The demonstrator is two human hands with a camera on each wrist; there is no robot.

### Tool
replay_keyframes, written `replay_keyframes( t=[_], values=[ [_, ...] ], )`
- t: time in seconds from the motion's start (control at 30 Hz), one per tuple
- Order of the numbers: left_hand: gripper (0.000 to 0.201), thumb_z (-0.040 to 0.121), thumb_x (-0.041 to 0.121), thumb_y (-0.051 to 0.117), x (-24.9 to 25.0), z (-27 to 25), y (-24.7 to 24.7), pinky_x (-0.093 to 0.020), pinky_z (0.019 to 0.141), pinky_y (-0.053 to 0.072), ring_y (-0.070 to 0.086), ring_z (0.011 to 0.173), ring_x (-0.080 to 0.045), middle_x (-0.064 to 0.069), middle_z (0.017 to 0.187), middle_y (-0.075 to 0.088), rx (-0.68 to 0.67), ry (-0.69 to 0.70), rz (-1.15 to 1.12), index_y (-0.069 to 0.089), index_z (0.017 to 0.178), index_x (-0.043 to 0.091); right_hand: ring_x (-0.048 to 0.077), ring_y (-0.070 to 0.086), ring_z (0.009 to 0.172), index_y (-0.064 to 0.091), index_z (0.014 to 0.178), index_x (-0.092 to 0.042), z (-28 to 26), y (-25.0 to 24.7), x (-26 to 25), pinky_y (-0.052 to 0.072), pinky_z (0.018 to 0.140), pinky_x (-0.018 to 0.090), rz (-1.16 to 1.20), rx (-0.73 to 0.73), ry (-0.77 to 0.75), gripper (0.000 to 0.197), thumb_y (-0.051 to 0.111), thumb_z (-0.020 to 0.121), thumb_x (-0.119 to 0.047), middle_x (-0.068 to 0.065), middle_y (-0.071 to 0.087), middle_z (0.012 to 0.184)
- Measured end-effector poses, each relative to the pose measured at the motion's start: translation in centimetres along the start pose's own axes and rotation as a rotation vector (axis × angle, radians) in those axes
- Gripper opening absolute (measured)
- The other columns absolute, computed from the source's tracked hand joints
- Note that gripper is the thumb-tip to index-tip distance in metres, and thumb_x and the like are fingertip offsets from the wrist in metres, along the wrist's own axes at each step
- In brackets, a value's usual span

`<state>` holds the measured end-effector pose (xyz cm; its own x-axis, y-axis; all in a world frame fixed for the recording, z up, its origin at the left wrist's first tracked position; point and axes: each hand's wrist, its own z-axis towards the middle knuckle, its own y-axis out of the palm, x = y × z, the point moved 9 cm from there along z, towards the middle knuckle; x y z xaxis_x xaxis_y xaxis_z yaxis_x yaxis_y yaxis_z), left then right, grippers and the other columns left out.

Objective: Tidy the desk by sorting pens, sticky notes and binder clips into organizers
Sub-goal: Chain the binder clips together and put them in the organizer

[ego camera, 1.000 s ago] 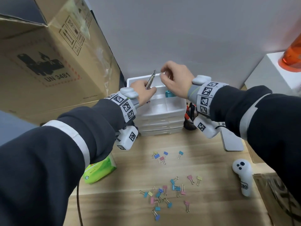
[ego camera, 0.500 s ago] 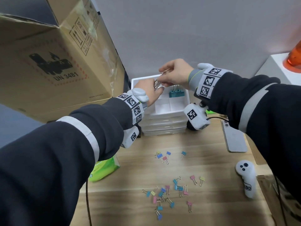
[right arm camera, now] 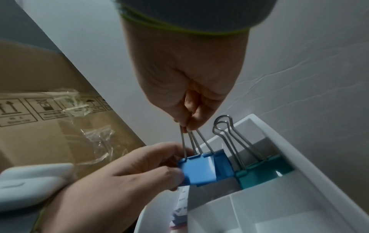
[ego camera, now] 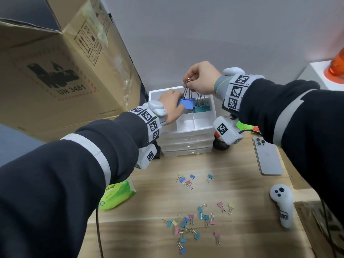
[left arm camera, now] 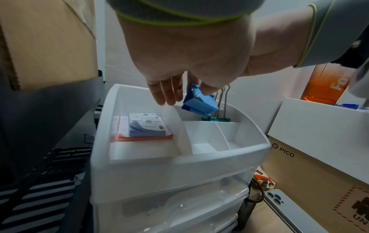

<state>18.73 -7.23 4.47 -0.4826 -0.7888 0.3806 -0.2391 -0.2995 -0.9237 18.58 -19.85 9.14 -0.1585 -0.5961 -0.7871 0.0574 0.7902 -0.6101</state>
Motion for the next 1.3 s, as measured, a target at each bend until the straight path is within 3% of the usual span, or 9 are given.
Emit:
replay_keyframes(
  t=[0.13,0.23,0.4,0.5,0.6,0.77,0.97,1.07,1.3],
  values=[
    [0.023,0.09,0.031,0.053,-0.9,0.8,-0.2,-0.035,0.074,0.042,0.058,0.09,-0.03,-0.006,0.098,0.059,0.036,-0.004,0.082,0.064,0.101,0.014,0.007,0.061,0.061,0.07,0.078,-0.026,-0.5,0.9,-0.2,0.047,0.06,0.022,-0.027,-0.008,-0.039,0.019,0.065,0.085,-0.009,-0.009,0.068,0.068],
    [0.024,0.089,0.035,0.057,-1.0,1.3,-0.1,-0.036,0.075,0.044,0.057,0.092,-0.03,-0.008,0.097,0.062,0.029,0.019,0.158,0.068,0.098,0.015,0.013,0.067,0.075,0.074,0.087,-0.022,-0.9,1.4,-0.4,0.055,0.077,0.027,-0.08,0.011,-0.088,0.021,0.061,0.085,-0.005,-0.003,0.075,0.08],
    [0.025,0.085,0.041,0.064,-1.1,1.9,0.1,-0.03,0.067,0.04,0.059,0.083,-0.027,0.0,0.083,0.057,0.039,-0.023,0.114,0.072,0.097,0.021,0.017,0.068,0.087,0.076,0.098,-0.014,-0.9,1.0,-0.9,0.051,0.091,0.026,-0.223,0.053,-0.183,0.026,0.056,0.086,-0.002,0.004,0.078,0.096],
    [0.028,0.082,0.043,0.068,-1.2,2.1,0.6,-0.027,0.064,0.037,0.06,0.079,-0.024,0.002,0.08,0.06,0.014,-0.065,0.072,0.072,0.101,0.023,0.017,0.063,0.083,0.076,0.102,-0.014,-1.1,0.9,-0.8,0.044,0.086,0.02,-0.314,0.038,-0.233,0.025,0.057,0.089,-0.003,0.004,0.077,0.097],
    [0.035,0.077,0.042,0.072,-1.3,2.0,0.5,-0.028,0.066,0.041,0.06,0.082,-0.022,0.0,0.087,0.066,0.027,-0.085,0.056,0.068,0.106,0.022,0.023,0.068,0.093,0.076,0.107,-0.013,-1.4,1.4,-1.0,0.045,0.083,0.021,-0.351,0.027,-0.286,0.026,0.058,0.09,-0.005,0.006,0.077,0.099],
    [0.016,0.084,0.032,0.058,-0.4,1.0,0.1,-0.033,0.068,0.045,0.056,0.084,-0.027,-0.007,0.09,0.059,0.085,0.001,0.112,0.063,0.08,0.016,0.024,0.069,0.097,0.076,0.108,-0.014,-1.2,2.3,-0.6,0.052,0.087,0.028,-0.364,0.007,-0.296,0.025,0.062,0.087,-0.009,0.005,0.076,0.102],
    [0.016,0.088,0.028,0.061,-1.9,0.7,0.5,-0.028,0.063,0.041,0.063,0.077,-0.026,-0.003,0.081,0.068,0.005,-0.076,0.091,0.07,0.085,0.015,0.024,0.066,0.097,0.076,0.109,-0.021,-0.9,2.3,-0.4,0.041,0.074,0.026,-0.436,0.046,-0.343,0.021,0.065,0.093,-0.027,0.0,0.075,0.102],
    [0.018,0.087,0.033,0.063,-1.9,0.2,0.3,-0.029,0.062,0.044,0.062,0.074,-0.025,-0.003,0.078,0.067,0.021,-0.071,0.066,0.068,0.083,0.016,0.023,0.061,0.1,0.072,0.115,-0.022,-1.0,1.6,-0.2,0.038,0.077,0.027,-0.452,0.11,-0.391,0.026,0.064,0.093,-0.033,-0.001,0.069,0.106],
    [0.028,0.09,0.037,0.057,-2.8,-3.1,0.8,-0.03,0.061,0.042,0.056,0.068,-0.021,0.002,0.069,0.059,-0.002,-0.045,0.074,0.059,0.071,0.016,0.011,0.047,0.074,0.068,0.107,-0.014,-5.2,0.5,1.0,0.047,0.076,0.031,-0.226,0.262,-0.453,0.026,0.055,0.084,-0.015,-0.007,0.065,0.088]
  ],
)
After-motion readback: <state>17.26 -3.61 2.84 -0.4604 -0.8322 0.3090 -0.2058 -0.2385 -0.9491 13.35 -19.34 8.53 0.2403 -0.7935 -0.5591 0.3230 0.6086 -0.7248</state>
